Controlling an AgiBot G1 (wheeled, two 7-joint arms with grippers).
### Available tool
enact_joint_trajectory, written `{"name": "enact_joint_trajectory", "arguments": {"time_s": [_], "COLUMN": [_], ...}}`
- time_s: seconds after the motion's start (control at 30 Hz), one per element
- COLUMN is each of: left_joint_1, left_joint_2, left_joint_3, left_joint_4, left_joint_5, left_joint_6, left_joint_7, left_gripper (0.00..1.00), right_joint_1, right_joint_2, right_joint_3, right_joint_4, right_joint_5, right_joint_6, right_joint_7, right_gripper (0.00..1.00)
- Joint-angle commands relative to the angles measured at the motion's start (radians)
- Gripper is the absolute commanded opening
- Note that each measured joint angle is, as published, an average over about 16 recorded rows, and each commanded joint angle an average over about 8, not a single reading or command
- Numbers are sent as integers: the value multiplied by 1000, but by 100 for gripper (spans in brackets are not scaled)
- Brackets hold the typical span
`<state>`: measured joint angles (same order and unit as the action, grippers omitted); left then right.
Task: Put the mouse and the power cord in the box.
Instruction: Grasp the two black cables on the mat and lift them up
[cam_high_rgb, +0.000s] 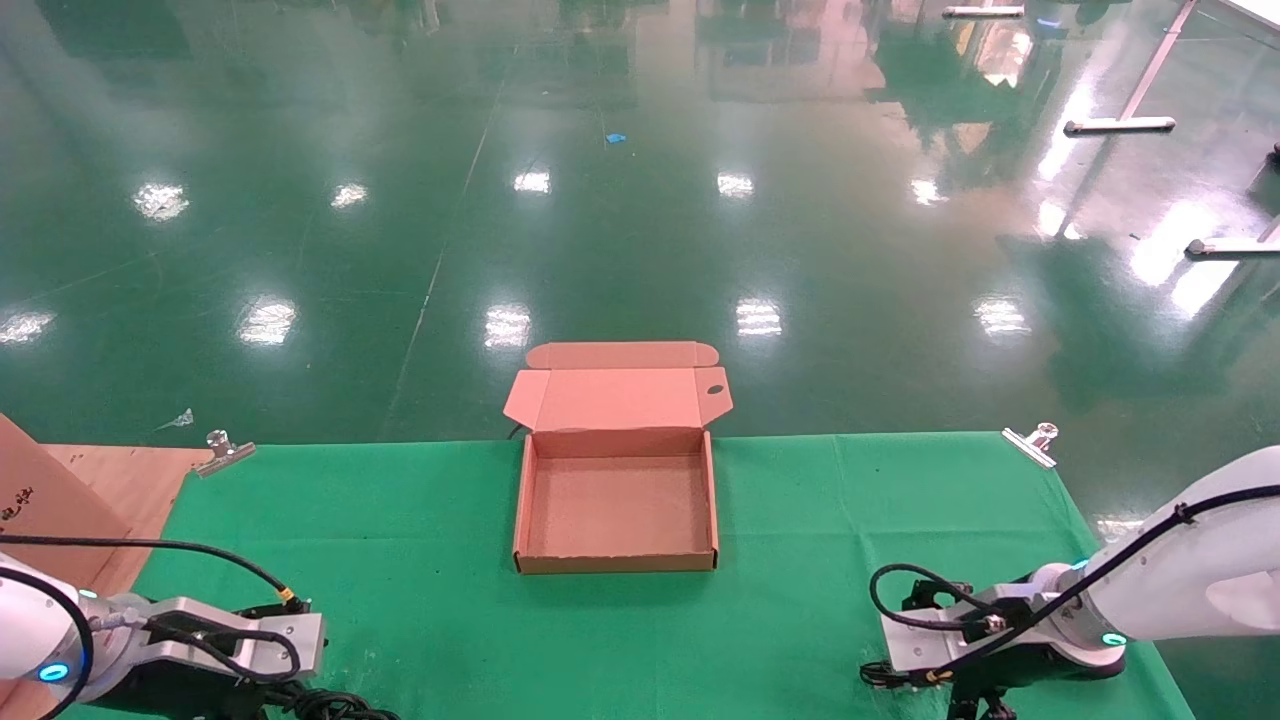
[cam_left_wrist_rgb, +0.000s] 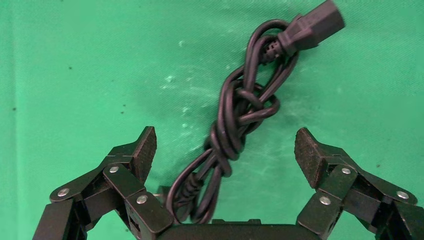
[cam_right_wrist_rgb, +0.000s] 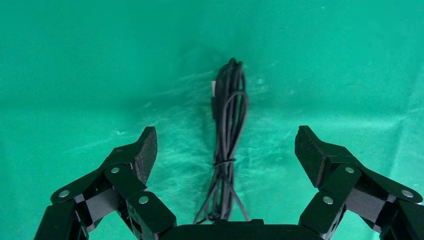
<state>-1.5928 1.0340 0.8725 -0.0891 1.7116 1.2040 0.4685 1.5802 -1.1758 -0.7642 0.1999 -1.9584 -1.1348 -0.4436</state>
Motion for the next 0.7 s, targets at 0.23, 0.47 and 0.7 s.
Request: {"name": "enact_joint_trajectory", "arguments": {"time_s": [0.23, 0.47, 0.7], "left_joint_1": [7, 10, 13], "left_joint_2": [9, 15, 17], "left_joint_3": [-9, -13, -16], "left_joint_4": [36, 54, 68], "left_joint_5": [-14, -19, -24], "left_joint_6": [-4, -15, -26], "left_joint_7": [36, 53, 62], "left_gripper": [5, 0, 0], "right_joint_1": [16, 31, 40], "right_joint_2": [-22, -41, -59], "right_joint_3": [7, 10, 10], "right_joint_4": [-85, -128, -156], "right_joint_5": [12, 15, 14], "right_joint_6": [17, 46, 70], "right_joint_7": [-57, -76, -88], "right_gripper": [4, 0, 0]}}
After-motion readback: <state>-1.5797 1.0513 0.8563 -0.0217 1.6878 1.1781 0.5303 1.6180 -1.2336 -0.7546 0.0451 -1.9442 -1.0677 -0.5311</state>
